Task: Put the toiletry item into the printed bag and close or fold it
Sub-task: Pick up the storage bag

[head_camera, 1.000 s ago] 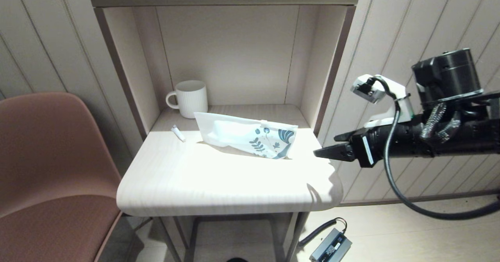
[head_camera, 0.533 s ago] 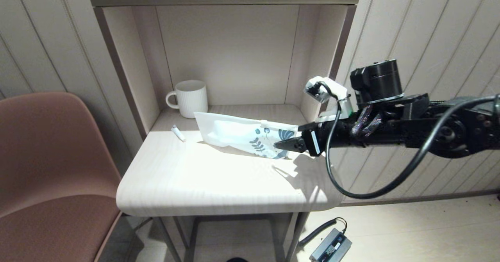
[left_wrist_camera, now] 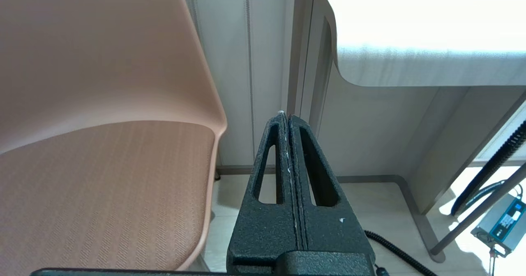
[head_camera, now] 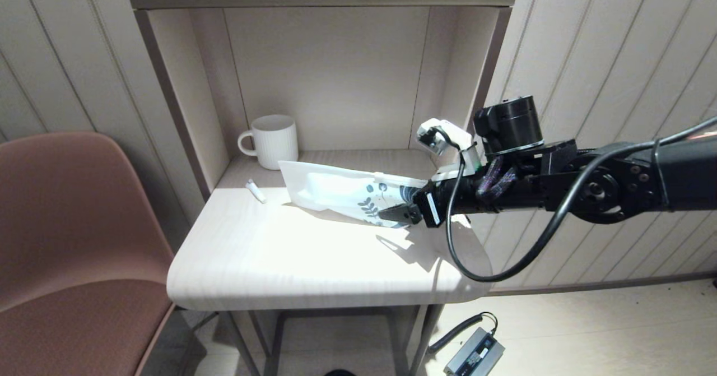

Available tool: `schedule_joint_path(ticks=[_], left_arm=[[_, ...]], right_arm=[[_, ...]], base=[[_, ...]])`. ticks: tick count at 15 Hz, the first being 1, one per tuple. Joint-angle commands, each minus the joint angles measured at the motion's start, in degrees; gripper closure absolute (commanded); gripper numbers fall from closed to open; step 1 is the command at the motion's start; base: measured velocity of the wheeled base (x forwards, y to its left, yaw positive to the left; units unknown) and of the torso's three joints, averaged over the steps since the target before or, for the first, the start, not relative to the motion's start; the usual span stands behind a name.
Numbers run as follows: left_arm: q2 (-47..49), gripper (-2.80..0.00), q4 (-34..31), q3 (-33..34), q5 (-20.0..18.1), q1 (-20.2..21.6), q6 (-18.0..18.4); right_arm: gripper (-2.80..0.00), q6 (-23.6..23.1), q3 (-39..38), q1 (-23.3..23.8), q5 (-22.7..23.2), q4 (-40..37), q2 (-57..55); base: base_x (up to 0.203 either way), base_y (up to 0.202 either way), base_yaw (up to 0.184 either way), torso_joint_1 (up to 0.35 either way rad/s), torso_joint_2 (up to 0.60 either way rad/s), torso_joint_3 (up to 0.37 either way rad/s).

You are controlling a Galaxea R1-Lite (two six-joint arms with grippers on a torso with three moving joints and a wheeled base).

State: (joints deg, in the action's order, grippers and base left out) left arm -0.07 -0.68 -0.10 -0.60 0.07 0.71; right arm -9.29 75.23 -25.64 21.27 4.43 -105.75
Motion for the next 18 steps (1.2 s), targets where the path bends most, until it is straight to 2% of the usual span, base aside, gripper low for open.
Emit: schedule_joint_path(ticks=[1, 5, 6, 18], left_arm=[[0.07, 0.00, 0.06, 0.01, -0.02, -0.07, 0.00], [0.07, 0.00, 0.07, 0.01, -0.02, 0.01, 0.00], [0.07, 0.00, 0.07, 0.01, -0.02, -0.07, 0.00], [0.07, 0.00, 0.51, 0.10, -0.02, 0.01, -0.18]], right_arm=[[-2.80, -0.12, 0.97, -0.11, 0.17, -0.03, -0.51], [-2.80, -0.12, 1.40, -0.20, 0.17, -0.12, -0.69], [0.00, -0.20, 1.41, -0.20, 0.17, -0.10, -0.69], [0.00, -1.11, 0.42, -1.51, 0.24, -0.10, 0.53]], base=[[0.000, 0.000, 0.000, 0.000, 0.00, 0.000], [0.000, 0.000, 0.000, 0.000, 0.00, 0.000], [0.000, 0.000, 0.000, 0.000, 0.00, 0.000], [0.000, 0.000, 0.000, 0.000, 0.00, 0.000]])
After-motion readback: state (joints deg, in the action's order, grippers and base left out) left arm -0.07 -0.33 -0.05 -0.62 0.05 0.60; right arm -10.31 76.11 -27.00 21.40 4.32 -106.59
